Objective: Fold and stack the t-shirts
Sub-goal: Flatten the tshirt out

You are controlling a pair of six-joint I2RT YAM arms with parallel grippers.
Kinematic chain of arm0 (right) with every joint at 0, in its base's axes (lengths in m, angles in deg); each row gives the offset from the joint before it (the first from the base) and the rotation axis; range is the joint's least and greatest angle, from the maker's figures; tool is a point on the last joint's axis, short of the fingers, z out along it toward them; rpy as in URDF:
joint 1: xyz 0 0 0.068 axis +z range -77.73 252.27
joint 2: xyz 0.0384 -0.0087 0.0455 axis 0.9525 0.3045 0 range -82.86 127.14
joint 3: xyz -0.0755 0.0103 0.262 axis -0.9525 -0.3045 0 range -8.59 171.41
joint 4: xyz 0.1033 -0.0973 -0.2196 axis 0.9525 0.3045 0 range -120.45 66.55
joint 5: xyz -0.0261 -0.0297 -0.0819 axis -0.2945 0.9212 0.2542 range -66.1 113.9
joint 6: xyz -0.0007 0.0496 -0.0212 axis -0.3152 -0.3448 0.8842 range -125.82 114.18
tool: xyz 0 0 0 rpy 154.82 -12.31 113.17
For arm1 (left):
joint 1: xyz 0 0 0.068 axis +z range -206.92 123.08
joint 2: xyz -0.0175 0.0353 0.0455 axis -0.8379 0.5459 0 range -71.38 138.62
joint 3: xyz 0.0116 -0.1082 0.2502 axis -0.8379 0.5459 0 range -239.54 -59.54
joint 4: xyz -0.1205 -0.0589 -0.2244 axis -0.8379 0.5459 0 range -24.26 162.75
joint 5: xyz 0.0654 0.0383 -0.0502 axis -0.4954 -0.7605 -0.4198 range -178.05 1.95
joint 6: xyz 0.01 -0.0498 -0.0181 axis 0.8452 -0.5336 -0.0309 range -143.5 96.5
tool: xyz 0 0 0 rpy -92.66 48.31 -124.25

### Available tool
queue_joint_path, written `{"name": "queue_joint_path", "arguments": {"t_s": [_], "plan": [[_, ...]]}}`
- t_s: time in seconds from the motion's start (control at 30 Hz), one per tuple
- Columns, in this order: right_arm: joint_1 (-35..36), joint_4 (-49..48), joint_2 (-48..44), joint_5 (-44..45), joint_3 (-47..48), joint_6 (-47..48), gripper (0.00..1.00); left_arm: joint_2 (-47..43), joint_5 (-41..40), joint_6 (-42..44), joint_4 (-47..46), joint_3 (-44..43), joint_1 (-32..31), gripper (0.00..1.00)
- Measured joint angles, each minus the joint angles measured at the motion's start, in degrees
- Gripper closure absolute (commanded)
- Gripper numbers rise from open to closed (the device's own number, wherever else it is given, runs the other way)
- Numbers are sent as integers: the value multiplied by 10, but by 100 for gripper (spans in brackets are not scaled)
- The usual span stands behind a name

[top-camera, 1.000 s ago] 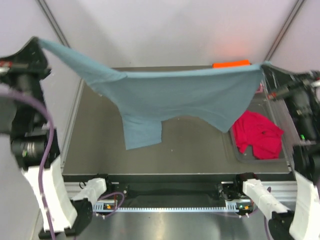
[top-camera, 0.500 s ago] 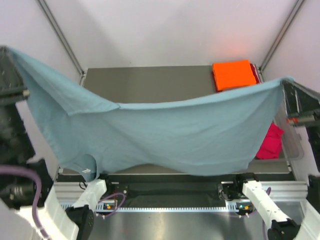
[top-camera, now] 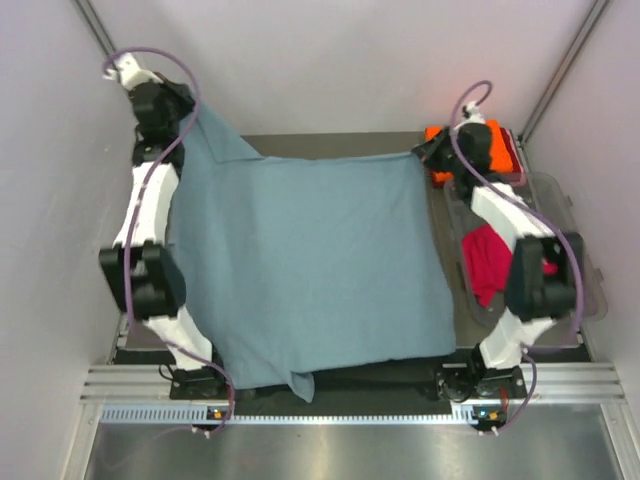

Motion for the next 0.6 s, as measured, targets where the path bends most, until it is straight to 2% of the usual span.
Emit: {"name": "queue_joint_path", "arguments": {"t_s": [0.1,0.23,0.3,0.4,0.6], "plan": [[0,-27,152,-5,46,-10,100,137,25,12,-39,-19,-2,100],[0,-30,317,-6,175,-12,100,342,63,23,-39,-136,-5,100],[0,-30,359,-6,219,-12,100,403,70,26,-36,-175,-6,100],[2,-30,381,-5,253,-12,100,438,68,28,-32,-189,-9,100],[2,-38,382,3,275,-7,100,429,55,27,-46,-177,-10,100]]}}
